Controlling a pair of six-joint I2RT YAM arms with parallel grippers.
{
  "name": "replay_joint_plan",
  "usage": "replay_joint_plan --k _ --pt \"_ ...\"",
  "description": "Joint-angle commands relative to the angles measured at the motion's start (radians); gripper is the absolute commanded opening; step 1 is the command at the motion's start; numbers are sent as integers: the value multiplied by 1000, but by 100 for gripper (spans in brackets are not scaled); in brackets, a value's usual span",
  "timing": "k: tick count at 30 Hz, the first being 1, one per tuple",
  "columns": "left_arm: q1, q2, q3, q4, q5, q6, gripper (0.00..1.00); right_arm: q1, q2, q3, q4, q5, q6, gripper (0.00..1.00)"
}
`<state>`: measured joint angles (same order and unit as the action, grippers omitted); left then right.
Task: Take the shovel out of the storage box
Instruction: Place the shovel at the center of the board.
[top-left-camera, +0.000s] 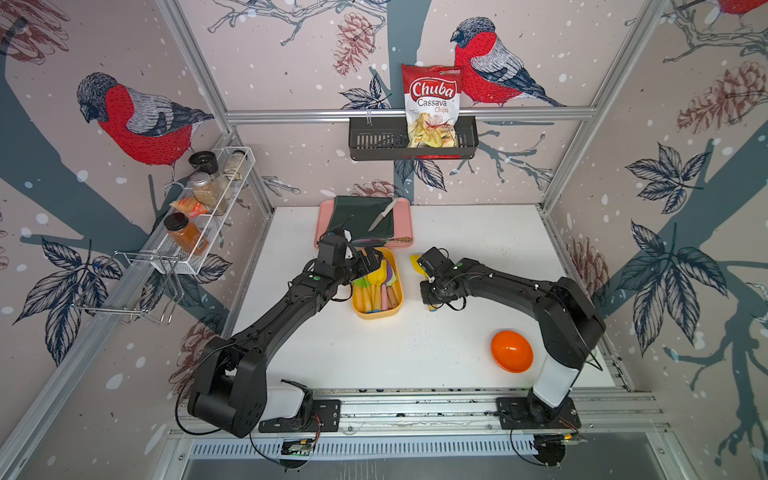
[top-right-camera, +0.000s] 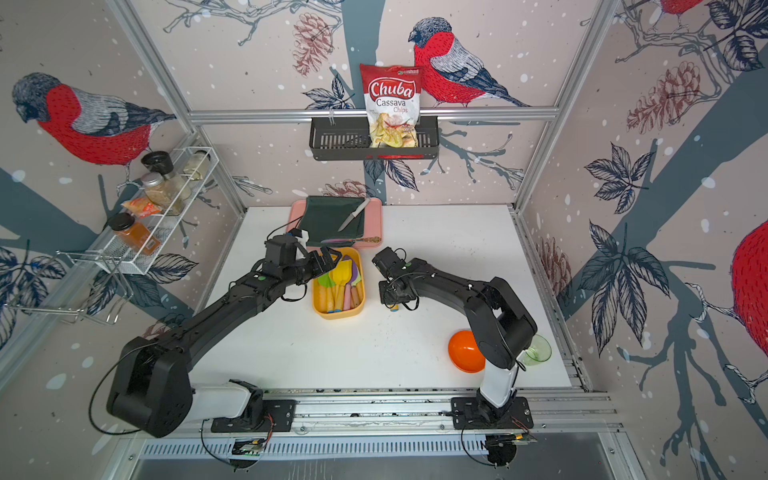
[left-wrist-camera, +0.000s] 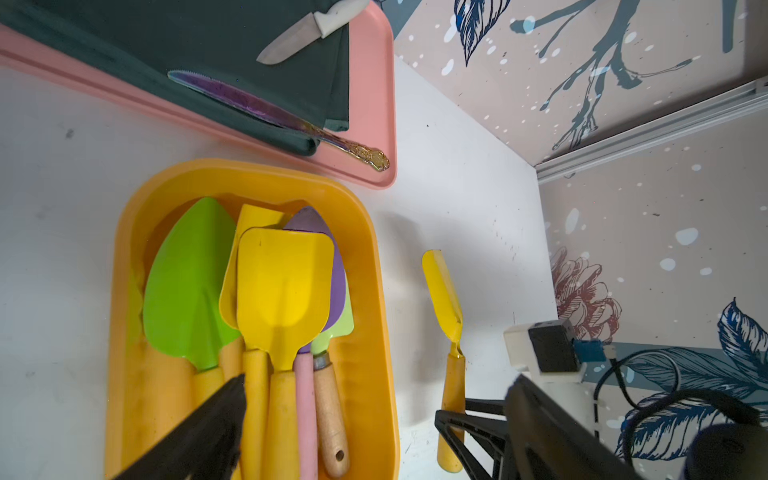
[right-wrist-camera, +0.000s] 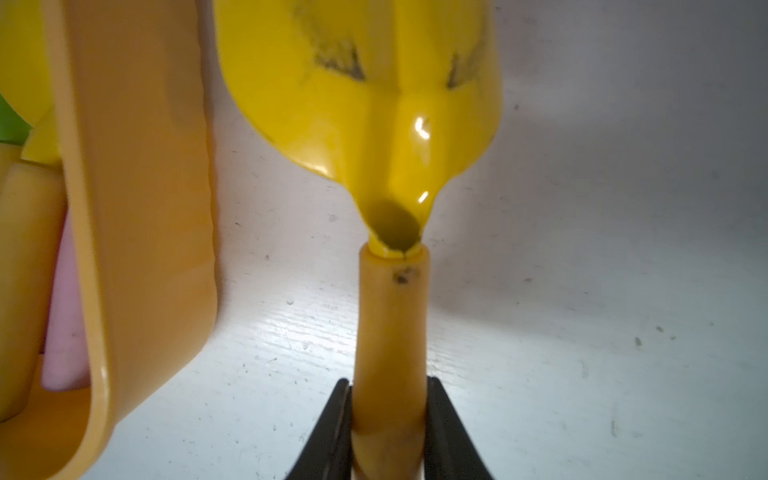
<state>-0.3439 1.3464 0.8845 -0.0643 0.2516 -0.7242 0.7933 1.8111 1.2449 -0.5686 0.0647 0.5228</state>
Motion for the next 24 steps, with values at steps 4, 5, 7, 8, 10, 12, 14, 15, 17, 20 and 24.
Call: replay_joint_plan --k 4,5,7,8,10,12,14,15,17,20,24 --pt "0 16 3 -11 5 29 98 9 90 79 -105 51 39 20" --pt "0 20 1 -13 7 29 98 10 101 89 -109 48 40 20" --pt "-1 25 -1 -14 9 33 98 12 120 112 -120 39 42 20" --pt "0 26 -2 -11 10 32 98 12 132 128 -129 37 43 20" --pt "-1 32 -5 -9 14 33 98 16 154 161 -151 37 45 21" --pt "0 38 -7 -9 19 33 98 15 183 200 -177 30 46 21" --pt "0 42 -9 -9 23 32 98 17 221 242 -212 31 46 21" --pt "0 42 -8 -9 23 33 98 18 232 254 -223 34 49 21" --pt "1 43 -9 -14 21 36 98 19 248 267 -232 33 55 21" --pt "-1 45 -7 -21 21 41 98 22 267 291 -248 24 61 23" --pt "2 46 -4 -25 22 45 98 25 296 331 -282 21 69 26"
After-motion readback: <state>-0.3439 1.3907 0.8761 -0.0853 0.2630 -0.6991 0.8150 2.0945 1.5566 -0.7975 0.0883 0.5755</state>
